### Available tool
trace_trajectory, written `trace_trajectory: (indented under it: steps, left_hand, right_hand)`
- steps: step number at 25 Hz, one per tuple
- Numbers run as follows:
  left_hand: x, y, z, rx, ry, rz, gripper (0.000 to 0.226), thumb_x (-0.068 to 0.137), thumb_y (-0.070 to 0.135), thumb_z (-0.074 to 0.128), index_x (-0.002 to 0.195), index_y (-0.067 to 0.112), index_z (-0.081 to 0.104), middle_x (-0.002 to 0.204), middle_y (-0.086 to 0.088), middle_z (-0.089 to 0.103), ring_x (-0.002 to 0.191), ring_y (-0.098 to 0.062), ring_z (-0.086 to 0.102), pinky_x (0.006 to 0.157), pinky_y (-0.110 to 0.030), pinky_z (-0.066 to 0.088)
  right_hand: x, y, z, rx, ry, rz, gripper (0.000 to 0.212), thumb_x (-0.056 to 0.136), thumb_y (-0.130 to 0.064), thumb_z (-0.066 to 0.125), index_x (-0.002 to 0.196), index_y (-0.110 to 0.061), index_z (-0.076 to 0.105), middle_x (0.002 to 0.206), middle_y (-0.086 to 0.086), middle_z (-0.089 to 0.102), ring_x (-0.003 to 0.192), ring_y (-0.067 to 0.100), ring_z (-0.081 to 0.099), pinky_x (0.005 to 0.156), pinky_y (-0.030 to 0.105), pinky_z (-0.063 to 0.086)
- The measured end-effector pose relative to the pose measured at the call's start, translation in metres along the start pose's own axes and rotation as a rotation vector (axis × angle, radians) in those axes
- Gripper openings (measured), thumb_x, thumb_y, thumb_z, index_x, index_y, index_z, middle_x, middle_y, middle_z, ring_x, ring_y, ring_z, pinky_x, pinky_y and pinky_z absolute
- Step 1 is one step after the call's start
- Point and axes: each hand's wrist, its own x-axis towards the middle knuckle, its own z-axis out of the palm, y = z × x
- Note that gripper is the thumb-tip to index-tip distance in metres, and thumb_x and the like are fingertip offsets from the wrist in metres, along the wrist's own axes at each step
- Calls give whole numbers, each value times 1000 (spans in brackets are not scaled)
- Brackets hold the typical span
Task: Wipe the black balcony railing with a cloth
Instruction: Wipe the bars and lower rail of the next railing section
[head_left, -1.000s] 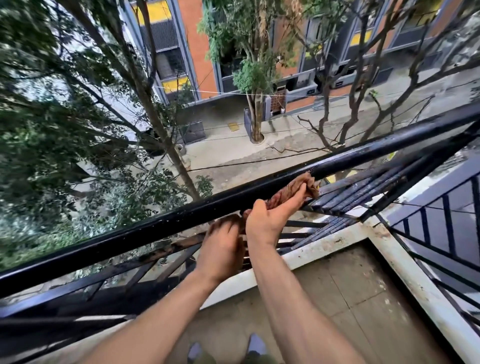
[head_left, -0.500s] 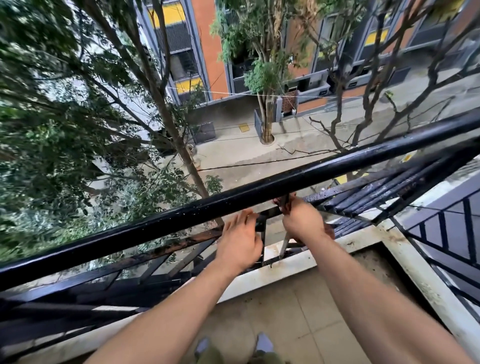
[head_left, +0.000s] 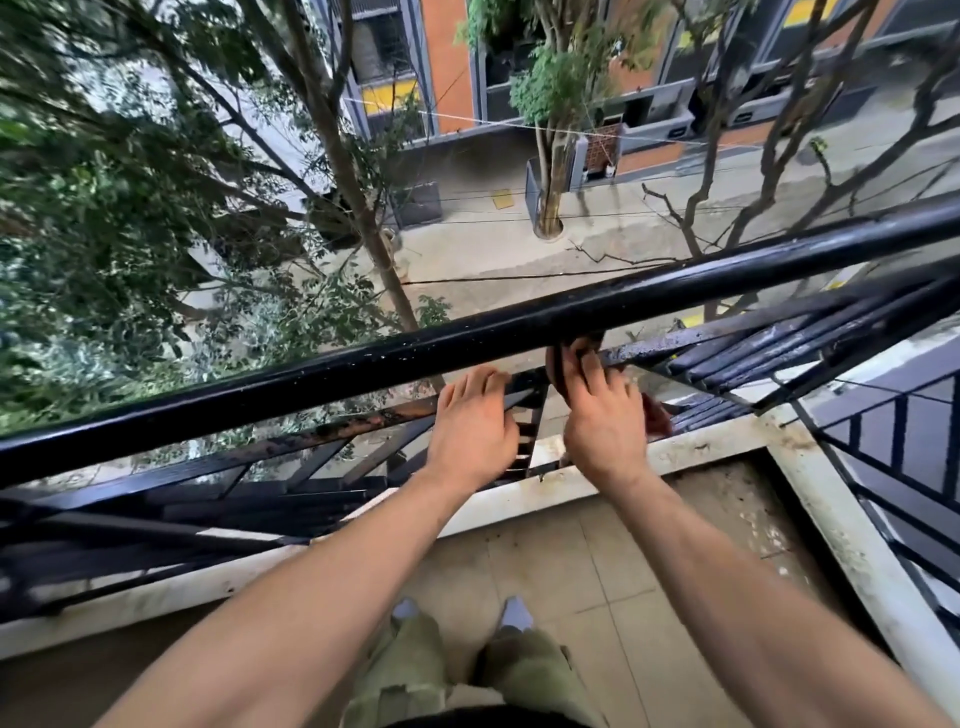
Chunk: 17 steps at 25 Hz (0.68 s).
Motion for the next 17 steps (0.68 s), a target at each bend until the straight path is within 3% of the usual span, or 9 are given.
trace_trajectory:
  steps: [2,4,6,7,9,11,13,15,17]
  left_hand:
    - [-11,-5,0,7,16,-16,50,86,24,56,135,14,52,138,-4,49,128,-25,46,112,-42,35]
    - [-25,-15,2,-28,82,-41,49,86,24,53,133,11,54,137,-6,51,128,-26,47,111,-45,37]
    - [-37,-25,2,-83,166,-73,47,88,25,48,132,10,54,138,-8,52,130,-25,46,113,-44,34]
    - [-42,-31,0,-91,184,-88,46,90,25,47,133,10,53,139,-7,52,131,-25,45,115,-43,31]
    - [-52,-46,-5,-94,204,-114,45,93,26,46,135,10,52,139,-6,52,132,-24,44,116,-41,28]
    - [-63,-67,-12,-73,212,-147,44,93,28,46,134,12,50,138,-5,52,130,-23,44,114,-39,25]
    - [-74,-88,-19,-79,234,-201,42,94,30,47,132,14,52,135,-5,55,127,-24,47,112,-38,26]
    - [-79,-103,-27,-113,262,-264,39,94,33,44,126,15,56,127,-7,60,120,-27,51,108,-41,31]
    - [-74,-115,-39,-137,257,-295,40,92,38,39,115,15,62,115,-11,65,113,-33,56,102,-44,38]
  right_hand:
    - [2,4,13,-96,-258,91,91,78,-18,68,156,-16,21,150,12,45,106,44,57,79,49,51]
    - [16,-40,26,27,-429,264,74,84,-25,42,155,-10,28,156,15,39,124,44,52,86,47,52]
    - [13,-84,43,115,-474,58,69,84,-29,27,150,-12,40,157,14,39,131,40,50,87,47,52]
    - [13,-85,40,177,-489,-98,67,85,-29,32,151,-20,37,160,7,36,125,36,55,86,46,53]
    - [20,-50,20,193,-533,-155,75,84,-17,51,152,-37,28,159,-4,36,101,29,64,80,44,58]
    - [27,-22,10,-41,-508,97,80,82,-11,56,153,-31,25,150,3,44,92,31,63,74,40,58]
    - [21,-53,12,-193,-493,320,83,84,-16,57,158,-16,19,155,15,35,111,37,61,75,37,54]
    - [10,-139,38,-18,-498,200,73,89,-20,54,156,-14,26,159,20,29,124,37,56,81,40,54]
    - [-5,-219,57,144,-637,-81,67,93,-23,53,155,-16,30,160,18,29,121,35,60,91,46,55]
